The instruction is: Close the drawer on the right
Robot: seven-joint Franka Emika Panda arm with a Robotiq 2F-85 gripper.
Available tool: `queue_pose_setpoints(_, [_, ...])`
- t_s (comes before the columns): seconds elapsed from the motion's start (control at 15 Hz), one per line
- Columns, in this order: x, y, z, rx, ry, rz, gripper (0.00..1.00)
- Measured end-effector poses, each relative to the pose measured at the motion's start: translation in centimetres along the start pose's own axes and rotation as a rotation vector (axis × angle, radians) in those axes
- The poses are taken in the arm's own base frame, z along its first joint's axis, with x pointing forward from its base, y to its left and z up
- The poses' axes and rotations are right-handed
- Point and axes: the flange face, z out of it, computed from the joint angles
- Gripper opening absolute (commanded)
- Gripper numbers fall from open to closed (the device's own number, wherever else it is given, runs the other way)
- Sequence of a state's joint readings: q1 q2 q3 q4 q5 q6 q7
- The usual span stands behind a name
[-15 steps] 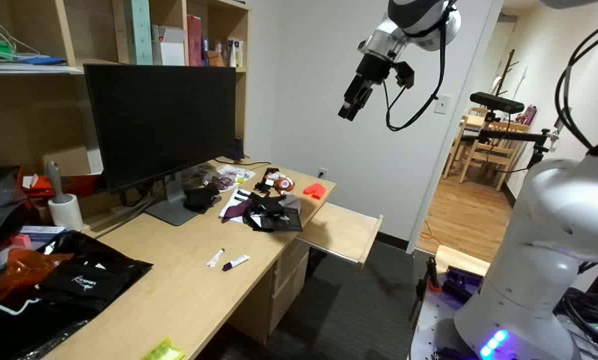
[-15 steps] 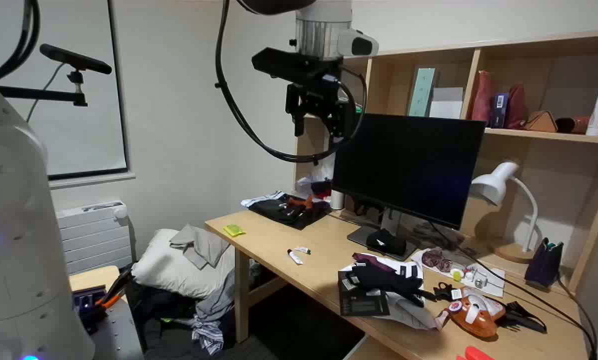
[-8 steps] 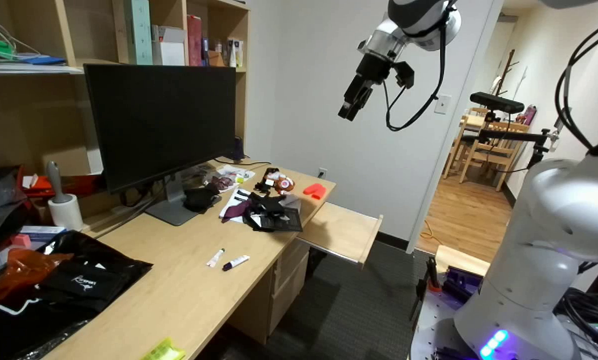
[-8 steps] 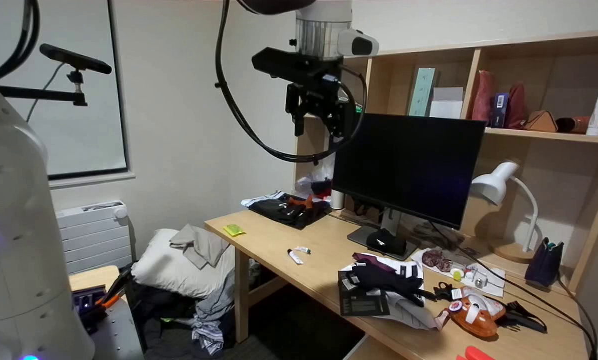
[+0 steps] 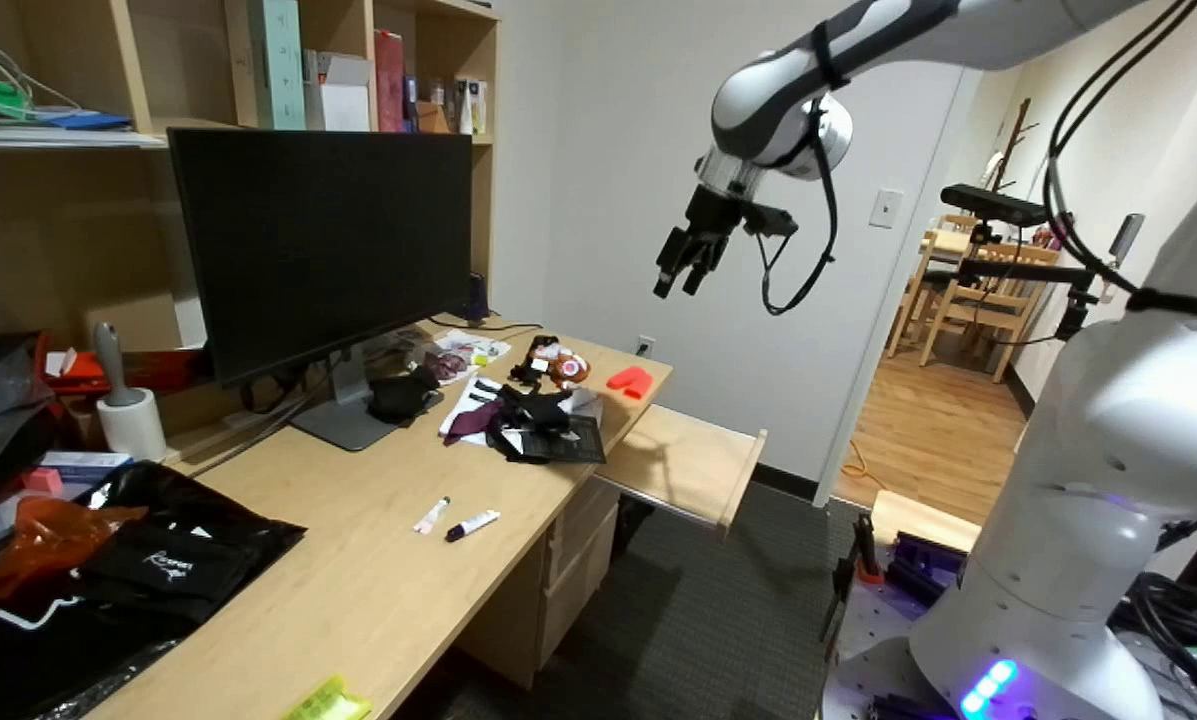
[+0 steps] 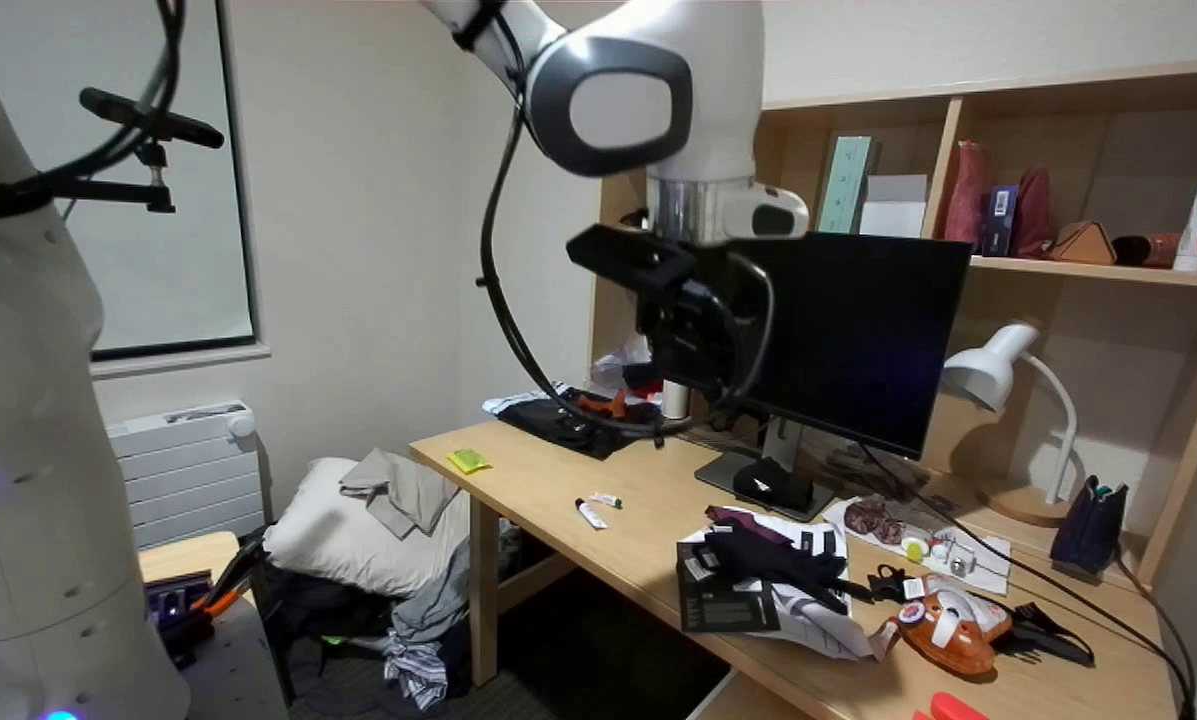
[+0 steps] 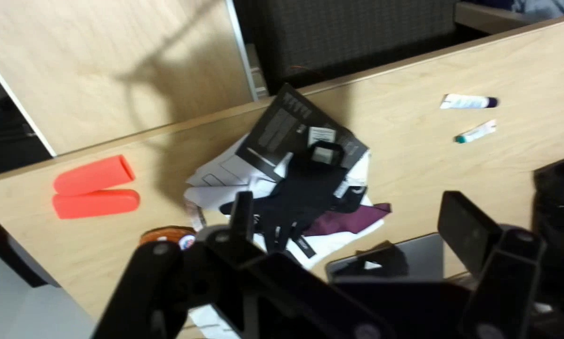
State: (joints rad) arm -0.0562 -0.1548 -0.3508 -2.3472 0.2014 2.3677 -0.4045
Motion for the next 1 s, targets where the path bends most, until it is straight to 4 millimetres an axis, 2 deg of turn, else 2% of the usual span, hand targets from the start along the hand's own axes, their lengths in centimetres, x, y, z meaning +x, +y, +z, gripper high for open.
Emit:
queue_pose_setpoints(0.27, [-0.5,7.8,8.1,-0.124,-0.027,0.183,1.0])
queue_pose_setpoints(0.47, [-2.1,14.9,11.5,-0.187,-0.07,0.338,1.0])
queue_pose_setpoints(0.6, [-4.0,19.6,13.2,-0.218,-0.104,0.45,1.0])
queue_pose_setpoints(0.67, [-4.8,21.2,13.9,-0.228,-0.119,0.483,1.0])
queue_pose_setpoints(0.8, [-5.1,22.4,14.8,-0.238,-0.131,0.508,1.0])
queue_pose_setpoints(1.0, [-4.4,21.8,15.0,-0.238,-0.126,0.512,1.0])
